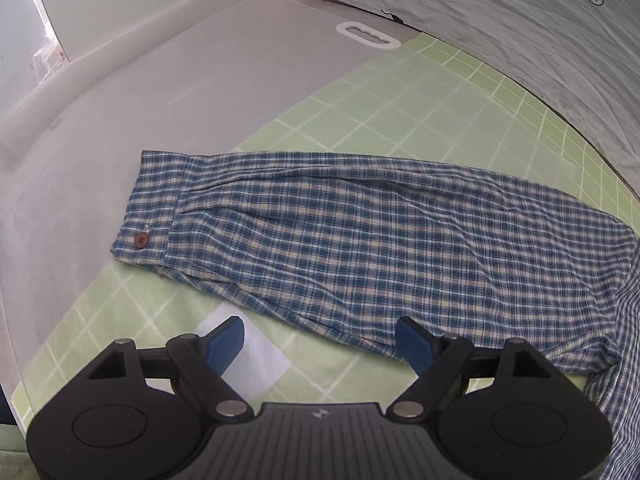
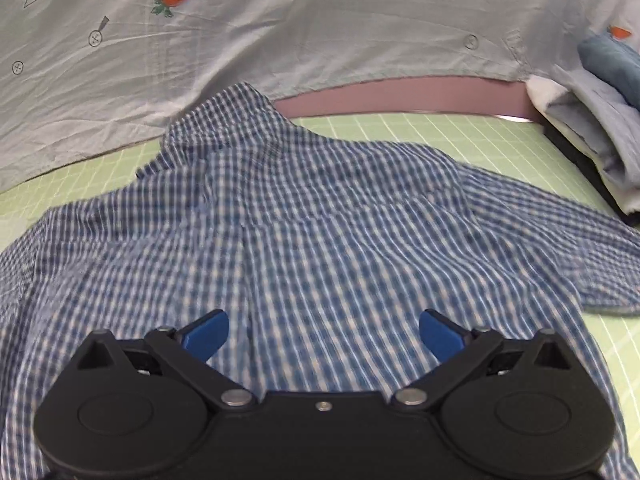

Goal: Fold clothes
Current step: 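Grasp the shirt shoulder fabric with the right gripper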

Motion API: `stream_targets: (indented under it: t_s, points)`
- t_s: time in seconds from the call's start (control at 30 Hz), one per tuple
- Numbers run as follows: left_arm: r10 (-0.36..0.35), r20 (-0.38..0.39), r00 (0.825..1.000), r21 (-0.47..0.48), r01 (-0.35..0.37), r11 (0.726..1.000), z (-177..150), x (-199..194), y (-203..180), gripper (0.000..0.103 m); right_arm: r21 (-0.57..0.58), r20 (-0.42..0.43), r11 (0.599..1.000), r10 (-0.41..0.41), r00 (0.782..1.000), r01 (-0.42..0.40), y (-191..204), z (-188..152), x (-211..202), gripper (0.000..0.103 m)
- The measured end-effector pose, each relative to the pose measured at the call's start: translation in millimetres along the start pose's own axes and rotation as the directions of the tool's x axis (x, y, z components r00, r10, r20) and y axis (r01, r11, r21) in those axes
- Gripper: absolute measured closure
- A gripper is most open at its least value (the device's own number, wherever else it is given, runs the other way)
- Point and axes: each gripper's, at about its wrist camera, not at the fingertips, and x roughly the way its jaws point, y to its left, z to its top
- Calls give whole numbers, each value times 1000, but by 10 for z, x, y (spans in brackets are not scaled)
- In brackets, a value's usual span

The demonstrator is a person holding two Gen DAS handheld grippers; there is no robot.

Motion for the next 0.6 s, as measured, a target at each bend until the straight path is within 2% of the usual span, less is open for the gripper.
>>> stream_targets:
  t_s: [0.1, 0.17, 0.2, 0.27, 0.3, 0.47, 0.53, 0.6]
  points:
    - [46, -9, 999, 4, -46, 999, 115, 128, -85, 19, -4, 46, 997, 74, 996, -74, 209, 372, 217, 9]
    - [68, -12, 998, 11, -68, 998, 185, 218, -122, 19, -15, 72, 991, 135, 988, -134, 355, 610, 366, 23]
    - [78, -12, 997, 13, -78, 997, 218, 262, -139, 15, -24, 77, 988, 151, 986, -149, 431, 708, 452, 27]
    - [84, 5, 996, 9, -84, 996, 292, 320, -161, 11, -41, 80, 984, 175, 981, -172, 574, 884, 629, 43]
    - [86, 9, 996, 5, -86, 996, 334, 345, -169, 9, -38, 78, 982, 185, 980, -183, 628, 951, 723, 47]
    - [101, 4, 995, -66, -101, 993, 525, 468, -139, 4, 17, 67, 972, 232, 970, -233, 833, 1115, 1077, 49]
    - [108, 6, 994, -101, -107, 989, 569, 517, -111, 0, 3, 55, 970, 241, 969, -241, 940, 1130, 1164, 47]
    - [100, 17, 995, -105, -98, 990, 596, 537, -102, 0, -34, 39, 974, 225, 974, -223, 1049, 1130, 1235, 43]
